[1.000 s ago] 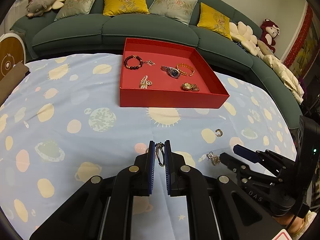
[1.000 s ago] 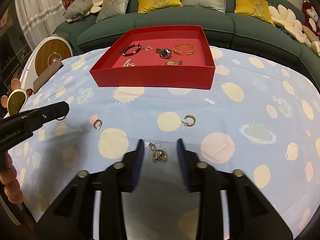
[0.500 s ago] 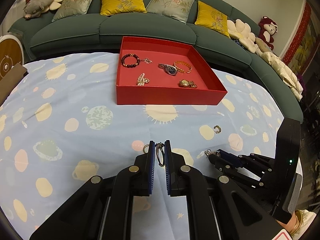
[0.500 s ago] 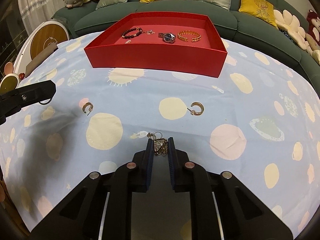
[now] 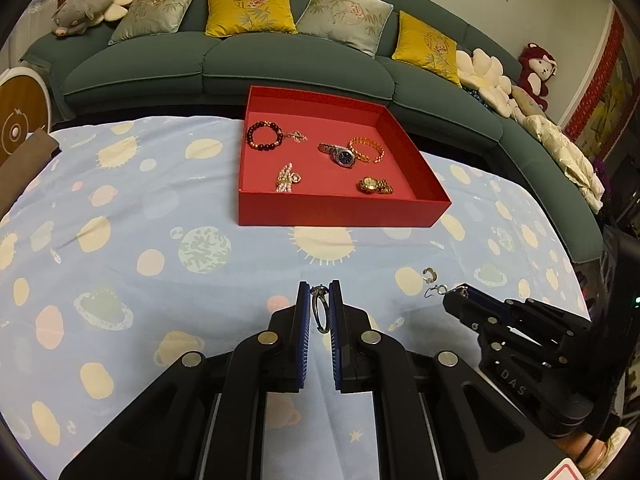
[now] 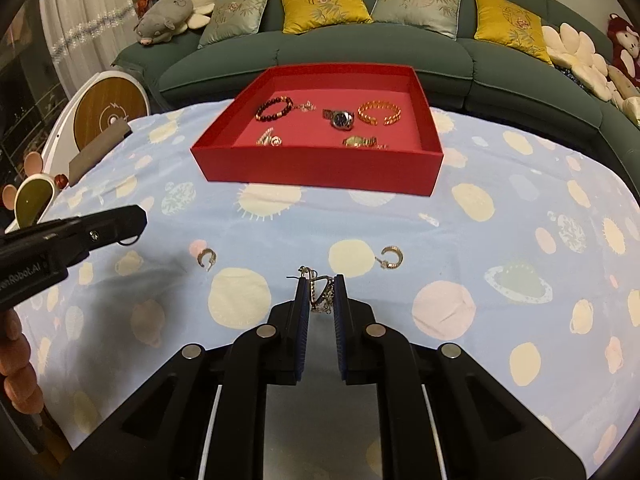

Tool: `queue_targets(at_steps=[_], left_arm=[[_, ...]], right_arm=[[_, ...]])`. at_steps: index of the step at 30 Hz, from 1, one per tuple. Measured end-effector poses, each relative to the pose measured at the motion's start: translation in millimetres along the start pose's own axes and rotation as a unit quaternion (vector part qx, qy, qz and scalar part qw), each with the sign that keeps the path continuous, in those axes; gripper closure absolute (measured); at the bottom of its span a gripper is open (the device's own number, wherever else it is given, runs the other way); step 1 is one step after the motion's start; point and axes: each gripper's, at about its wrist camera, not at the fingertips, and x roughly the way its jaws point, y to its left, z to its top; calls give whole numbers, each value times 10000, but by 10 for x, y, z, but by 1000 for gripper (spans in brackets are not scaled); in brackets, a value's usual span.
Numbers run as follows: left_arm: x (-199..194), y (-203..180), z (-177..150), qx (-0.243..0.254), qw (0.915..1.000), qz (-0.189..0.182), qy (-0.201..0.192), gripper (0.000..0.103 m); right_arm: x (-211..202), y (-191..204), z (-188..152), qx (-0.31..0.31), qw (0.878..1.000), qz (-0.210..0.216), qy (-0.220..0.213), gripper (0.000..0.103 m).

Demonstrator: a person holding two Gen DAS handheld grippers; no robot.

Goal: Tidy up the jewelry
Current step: 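Carry the earring and ring into the red tray and open both tools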

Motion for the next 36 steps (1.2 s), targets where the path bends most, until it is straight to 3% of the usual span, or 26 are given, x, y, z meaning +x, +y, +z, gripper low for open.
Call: queue_targets(at_steps=[7, 13, 18, 24, 36], left_arm=[[-219, -33, 402, -28, 9993, -31, -375, 96], [-138, 21, 879, 94, 9987, 109, -486, 96], [239, 15, 1247, 189, 9986, 278, -409, 96], [828, -1, 1516, 109, 9997, 191, -125, 96], [1553, 151, 1560, -177, 9991, 153, 367, 96]], right_arm=[[-405, -76, 502, 79, 9984, 34, -567, 92], [-388, -168, 997, 53, 9972, 43, -742, 92], [-82, -302, 1315, 263, 9974, 86, -667, 92], [479, -505, 1519, 714, 9965, 219, -365, 92], [1224, -671, 1460, 1018, 9946, 197, 67, 92]])
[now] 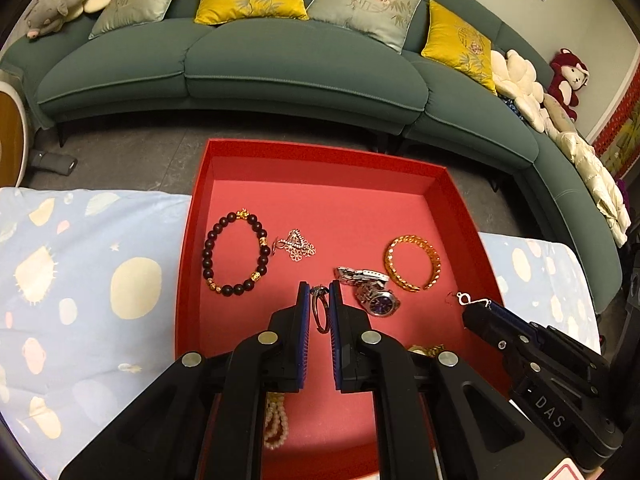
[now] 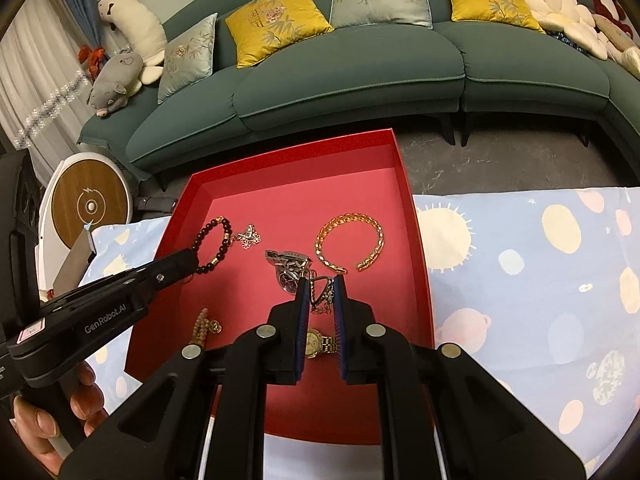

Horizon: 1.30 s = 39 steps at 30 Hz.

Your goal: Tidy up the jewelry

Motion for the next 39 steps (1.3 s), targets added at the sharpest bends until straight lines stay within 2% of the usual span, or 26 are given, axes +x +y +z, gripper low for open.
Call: queue_targets(at_steps=[2, 3, 8, 11, 13, 15, 19, 25, 28, 30, 33, 39], left_arm=[[39, 8, 0, 23, 10000, 39, 14, 96], [51, 18, -4, 23, 10000, 74, 18, 92], [10, 158, -21, -330, 9993, -116, 103, 87], [-206, 214, -59, -459, 9988, -156, -81, 87], [-401, 220, -100, -415, 9988, -122, -209, 87], [-626, 209, -171, -332, 9988, -60, -346, 87], [-1037, 170, -365, -138, 9982, 150, -558, 87], [-1441, 234, -733, -322, 9976, 155, -595, 87], [-1561, 247, -995, -316, 9971, 286, -634, 87], [-1575, 237, -1136, -327, 9974, 345, -546, 87], [-1569, 234, -1258, -401, 9981, 203, -432, 87], [-1555, 157, -1420, -49, 9988, 269, -417, 87]], right_arm=[[50, -23, -6, 18, 10000, -15, 29, 90], [61, -37, -10, 47, 10000, -73, 21, 90], [-46, -95, -6, 200, 9996, -113, -184, 79], [-267, -76, 17, 123, 9991, -148, -388, 79], [-454, -67, 36, 102, 9984, -125, -534, 77], [-676, -56, 20, 123, 9976, -86, -674, 70], [-1116, -23, -66, 94, 9958, -81, -906, 70], [-1656, 43, -449, -43, 9941, -153, -1076, 70], [-1794, 86, -732, -150, 9941, -238, -1050, 62], [-1815, 104, -913, -199, 9948, -273, -961, 62], [-1833, 82, -1133, -128, 9965, -176, -812, 62], [-1717, 85, -1357, -479, 9967, -362, -547, 62]])
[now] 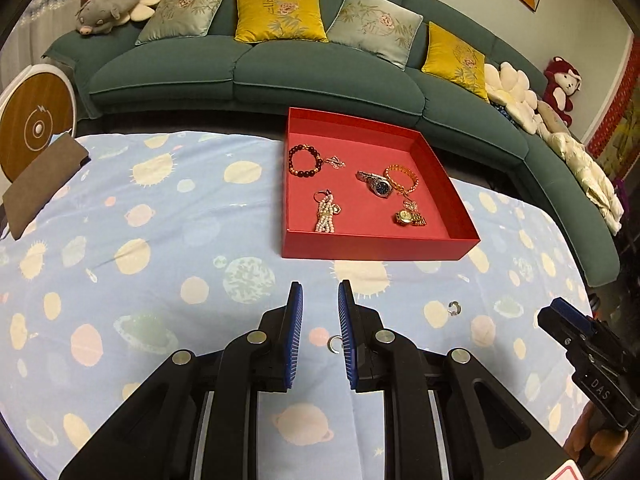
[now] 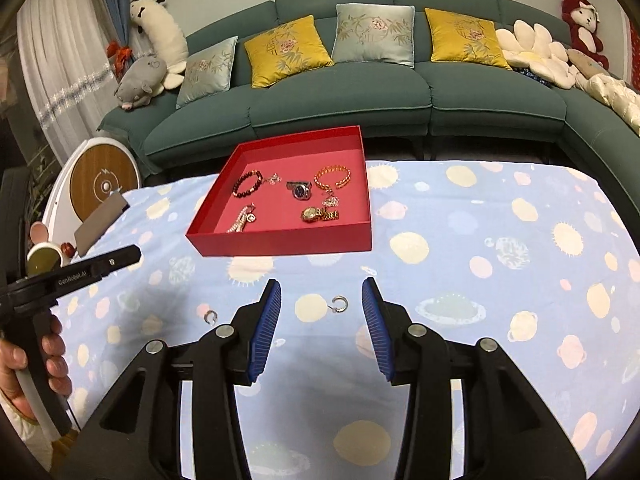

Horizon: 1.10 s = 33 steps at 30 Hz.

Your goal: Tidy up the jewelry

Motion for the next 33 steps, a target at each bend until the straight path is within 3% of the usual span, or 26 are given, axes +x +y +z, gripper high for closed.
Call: queue_targets(at_steps=[9, 14, 19, 31, 33], left_arm=[[414, -152, -218, -67, 9980, -247, 586, 86], [632, -287, -320, 145, 9974, -12, 709, 65], [817, -339, -398, 235, 9959, 57, 876, 65], [989, -396, -448, 435, 9954, 335, 791, 65], [993, -407, -455, 463, 9954, 356, 763, 65]], right_arm=[[509, -153, -208, 189, 9983, -123, 529, 62], [784, -71, -240, 32, 9978, -142, 644, 62], [977, 24, -266, -175, 9968, -203, 753, 62], [1170, 13, -276, -265, 9962, -280, 778, 63], [1178, 20, -281, -303, 9961, -296, 777, 69]])
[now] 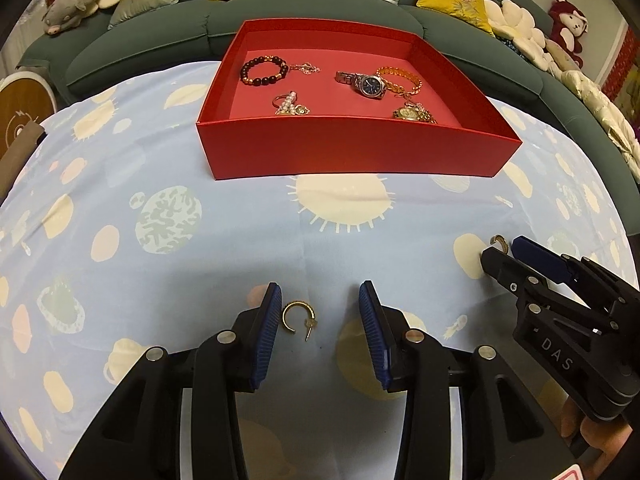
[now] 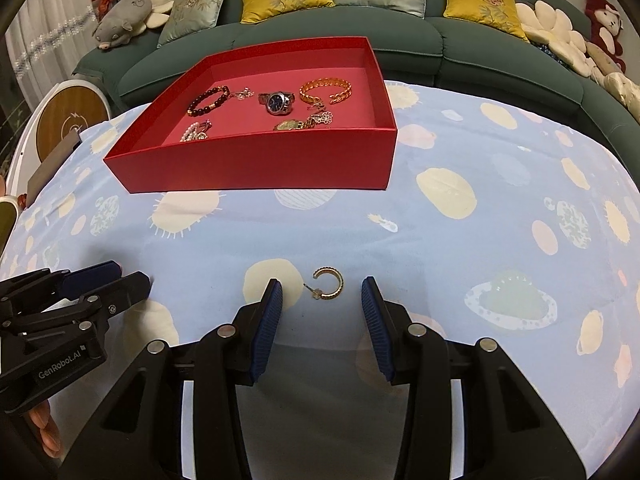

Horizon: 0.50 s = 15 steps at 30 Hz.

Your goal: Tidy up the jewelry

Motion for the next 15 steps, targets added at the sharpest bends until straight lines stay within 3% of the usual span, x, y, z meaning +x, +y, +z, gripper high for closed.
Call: queue_targets(at_steps=[5, 10, 15], left_arm=[[-7, -8, -18, 70, 9999, 70, -51, 69], [-19, 23, -36, 62, 9999, 71, -65, 88], [-29, 25, -49, 98, 9999, 20, -49, 88]], right_arm=[[4, 5, 2, -23, 10000, -57, 9, 76], [-7, -23, 3, -19, 9999, -93, 34, 89], [-17, -1, -4, -69, 9999, -112, 35, 89]])
